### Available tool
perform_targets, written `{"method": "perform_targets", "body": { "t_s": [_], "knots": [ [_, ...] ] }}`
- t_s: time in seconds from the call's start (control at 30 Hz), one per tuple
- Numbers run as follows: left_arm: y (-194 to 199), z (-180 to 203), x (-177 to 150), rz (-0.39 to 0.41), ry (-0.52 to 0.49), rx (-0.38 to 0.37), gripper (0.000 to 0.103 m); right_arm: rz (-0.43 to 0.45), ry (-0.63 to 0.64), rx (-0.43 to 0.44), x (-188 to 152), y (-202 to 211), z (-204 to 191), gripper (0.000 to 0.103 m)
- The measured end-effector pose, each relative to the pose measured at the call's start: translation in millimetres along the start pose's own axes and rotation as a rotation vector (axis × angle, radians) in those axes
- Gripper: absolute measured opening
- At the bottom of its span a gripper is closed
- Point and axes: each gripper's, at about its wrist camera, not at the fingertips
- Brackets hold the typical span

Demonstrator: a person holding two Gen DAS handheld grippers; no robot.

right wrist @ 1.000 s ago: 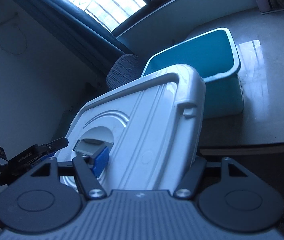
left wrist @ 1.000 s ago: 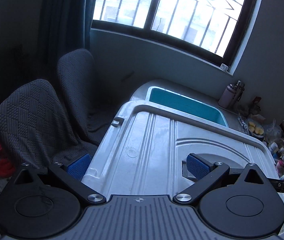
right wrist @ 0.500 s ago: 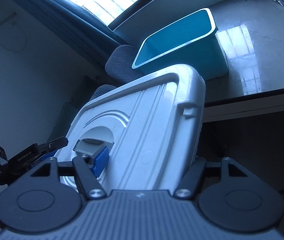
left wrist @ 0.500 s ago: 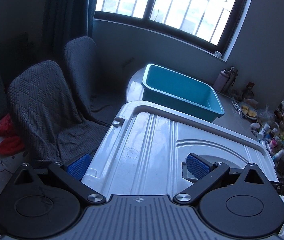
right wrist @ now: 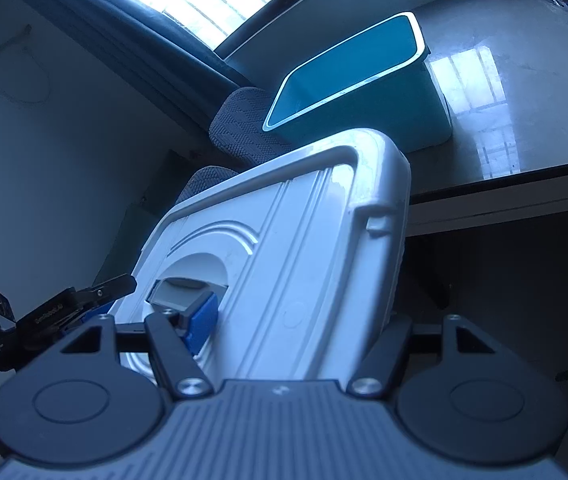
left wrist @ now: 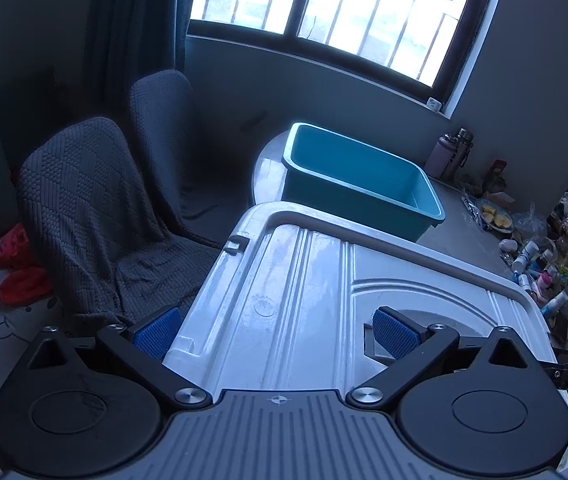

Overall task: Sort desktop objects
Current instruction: 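Hold the lid with both grippers and lower it over the tub opening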

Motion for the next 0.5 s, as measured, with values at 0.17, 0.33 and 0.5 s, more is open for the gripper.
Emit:
{"method": "perform_targets", "body": {
  "t_s": [0.17, 0.33, 0.5],
  "knots": [
    [-3, 0, 1, -0.007, 0.005, 0.008, 0.102, -0.007, 0.007, -0.002, 5, -6, -1, 0.067],
    [-11, -3, 7, -0.011, 0.016, 0.004, 0.102, -0.009, 0.015, -0.006, 11, -11, -2, 0.067],
    [-23, -5, 16, -0.008, 0.031, -0.001, 0.102, -0.013, 0.015, -0.008, 22, -17, -2, 0.067]
  ]
}}
Point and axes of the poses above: each gripper's, at about its wrist camera, not at the fingertips, and y roughly against the way its jaws point, z to its right, x to its top, and after that the axes turned 1 degree about -y, right-handed
